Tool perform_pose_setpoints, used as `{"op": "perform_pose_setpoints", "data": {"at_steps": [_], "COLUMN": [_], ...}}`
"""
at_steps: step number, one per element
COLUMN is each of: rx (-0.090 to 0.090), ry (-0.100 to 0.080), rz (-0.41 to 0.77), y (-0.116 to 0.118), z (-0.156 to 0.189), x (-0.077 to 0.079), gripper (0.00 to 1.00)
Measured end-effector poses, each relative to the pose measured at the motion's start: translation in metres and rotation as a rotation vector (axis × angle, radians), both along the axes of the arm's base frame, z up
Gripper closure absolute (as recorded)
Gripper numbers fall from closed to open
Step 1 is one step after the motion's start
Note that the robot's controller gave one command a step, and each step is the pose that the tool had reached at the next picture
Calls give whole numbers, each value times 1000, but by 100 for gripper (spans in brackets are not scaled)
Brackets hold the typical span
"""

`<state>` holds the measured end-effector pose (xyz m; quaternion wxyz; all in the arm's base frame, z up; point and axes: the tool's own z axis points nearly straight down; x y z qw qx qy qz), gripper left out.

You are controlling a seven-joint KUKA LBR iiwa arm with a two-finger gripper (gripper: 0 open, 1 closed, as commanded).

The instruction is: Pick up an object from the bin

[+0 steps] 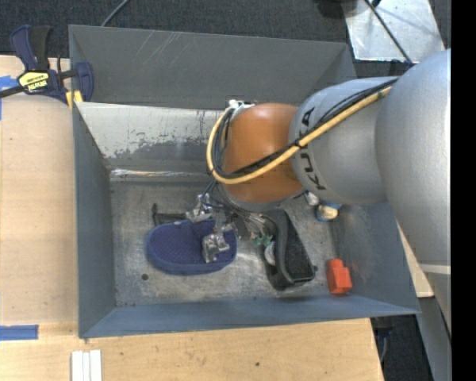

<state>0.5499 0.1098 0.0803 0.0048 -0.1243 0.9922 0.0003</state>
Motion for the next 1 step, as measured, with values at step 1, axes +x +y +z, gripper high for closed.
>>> {"op": "perform_pose_setpoints", "data": {"at_steps": [1], "rx": [-1], "ry": [-2], "rz": [14], "y": [-12], "z": [161], "x": [2], "gripper": [100]}}
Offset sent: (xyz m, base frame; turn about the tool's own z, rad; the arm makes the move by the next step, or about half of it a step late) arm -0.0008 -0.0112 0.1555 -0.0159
